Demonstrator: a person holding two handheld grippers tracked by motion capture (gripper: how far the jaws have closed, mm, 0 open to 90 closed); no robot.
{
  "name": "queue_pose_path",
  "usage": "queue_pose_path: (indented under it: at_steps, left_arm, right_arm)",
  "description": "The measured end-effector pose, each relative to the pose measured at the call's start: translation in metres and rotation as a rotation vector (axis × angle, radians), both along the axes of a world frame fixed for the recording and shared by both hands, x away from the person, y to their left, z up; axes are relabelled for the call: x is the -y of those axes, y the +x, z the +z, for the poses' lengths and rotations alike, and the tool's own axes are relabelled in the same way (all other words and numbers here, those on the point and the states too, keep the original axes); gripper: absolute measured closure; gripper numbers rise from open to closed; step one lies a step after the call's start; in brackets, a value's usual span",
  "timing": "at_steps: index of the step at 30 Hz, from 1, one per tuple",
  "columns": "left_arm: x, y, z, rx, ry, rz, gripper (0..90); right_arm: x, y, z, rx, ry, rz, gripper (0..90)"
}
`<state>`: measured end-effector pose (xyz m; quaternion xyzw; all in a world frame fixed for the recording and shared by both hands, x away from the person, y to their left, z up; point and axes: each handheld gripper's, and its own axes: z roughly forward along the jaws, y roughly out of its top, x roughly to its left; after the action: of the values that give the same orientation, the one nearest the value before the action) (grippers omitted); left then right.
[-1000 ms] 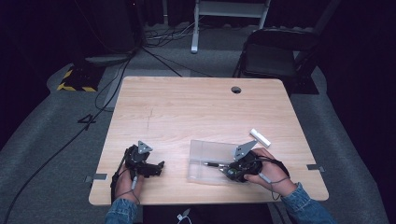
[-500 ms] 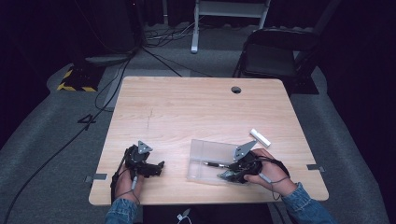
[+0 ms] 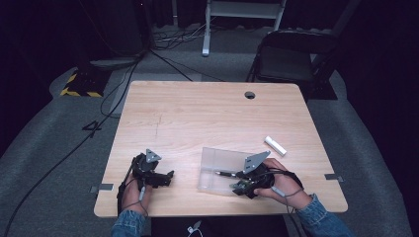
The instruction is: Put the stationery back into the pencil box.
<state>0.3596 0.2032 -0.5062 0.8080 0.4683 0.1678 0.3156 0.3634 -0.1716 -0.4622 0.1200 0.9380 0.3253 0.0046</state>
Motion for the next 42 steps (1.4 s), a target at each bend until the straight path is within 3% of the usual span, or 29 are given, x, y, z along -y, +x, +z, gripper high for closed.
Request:
queue_pose_path:
  at_steps: [9, 25, 31, 42]
  left_arm:
    - [0.000, 0.000, 0.000, 0.000, 0.001, -0.001, 0.0]
    - [0.000, 0.000, 0.000, 0.000, 0.000, -0.001, 0.0]
    - [0.000, 0.000, 0.000, 0.001, 0.000, 0.000, 0.0]
    - [0.000, 0.000, 0.000, 0.001, 0.000, 0.000, 0.0]
  right_arm:
    - [-0.009, -0.004, -0.012, -0.015, -0.024, 0.030, 34.0]
    - [-0.009, -0.007, -0.010, -0.026, -0.054, 0.055, 36.3]
    - [-0.009, -0.007, -0.004, -0.005, -0.026, 0.052, 36.5]
    - [0.008, 0.000, 0.018, 0.054, 0.059, -0.031, 37.7]
